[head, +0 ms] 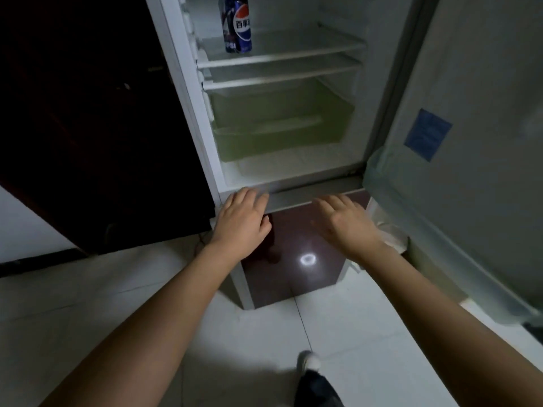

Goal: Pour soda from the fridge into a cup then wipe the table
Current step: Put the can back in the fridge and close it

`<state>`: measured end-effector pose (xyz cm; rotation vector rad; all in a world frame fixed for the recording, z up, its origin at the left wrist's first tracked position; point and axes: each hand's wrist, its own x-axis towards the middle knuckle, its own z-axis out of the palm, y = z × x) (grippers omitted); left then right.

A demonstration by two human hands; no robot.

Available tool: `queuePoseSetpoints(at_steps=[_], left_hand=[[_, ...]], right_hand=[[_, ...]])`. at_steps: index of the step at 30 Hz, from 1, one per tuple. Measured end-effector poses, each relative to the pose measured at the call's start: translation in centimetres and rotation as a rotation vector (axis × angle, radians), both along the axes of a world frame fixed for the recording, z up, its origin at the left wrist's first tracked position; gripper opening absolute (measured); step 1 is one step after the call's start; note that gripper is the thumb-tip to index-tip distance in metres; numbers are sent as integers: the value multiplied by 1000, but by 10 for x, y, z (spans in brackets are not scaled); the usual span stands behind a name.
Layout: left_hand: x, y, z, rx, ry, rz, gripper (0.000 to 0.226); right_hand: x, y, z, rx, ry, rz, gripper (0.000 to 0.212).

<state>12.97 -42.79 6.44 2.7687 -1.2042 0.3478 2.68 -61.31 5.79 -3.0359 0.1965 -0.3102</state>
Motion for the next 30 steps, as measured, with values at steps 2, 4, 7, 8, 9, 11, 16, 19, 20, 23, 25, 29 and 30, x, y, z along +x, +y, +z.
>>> queuePoseSetpoints(at_steps=[2,4,7,8,9,11,16,19,20,23,25,29,30], left_hand=[[-22,14,-7,15,39,-22,48],[-42,26,-16,32,69,-44,48],[-72,38,-22,38,89,-59,50],[-81,40,-23,39,99,-62,50],[-90,41,-23,40,106,-67,50],[-108,39,-24,27,110,-79,50],[-156,17,-22,15,115,-108,51],[-190,-7,-21,10,124,-128,51],[-203,-16,-20,0,128,-135,51],[-241,-47,-20,-24,163,-153,51],[-265,-70,-22,-37,184,-166,51],[-306,-113,-21,-92,218,-204,50],[-313,-123,-21,-98,230,-215,49]], right_hand=[[-29,17,-5,16,7,-20,49],[-57,30,-10,33,23,-41,49],[-99,45,-15,24,20,-84,47],[-112,48,-16,26,15,-105,46],[-124,50,-18,31,12,-128,46],[-147,51,-20,33,19,-166,48],[-205,36,-19,50,-9,-232,47],[-246,18,-14,44,-4,-258,48],[-260,11,-12,45,-3,-272,48],[-301,-14,-7,57,-19,-304,49],[-327,-33,-3,63,-17,-326,49],[-373,-72,1,84,-17,-394,52],[-382,-80,2,96,-22,-415,52]])
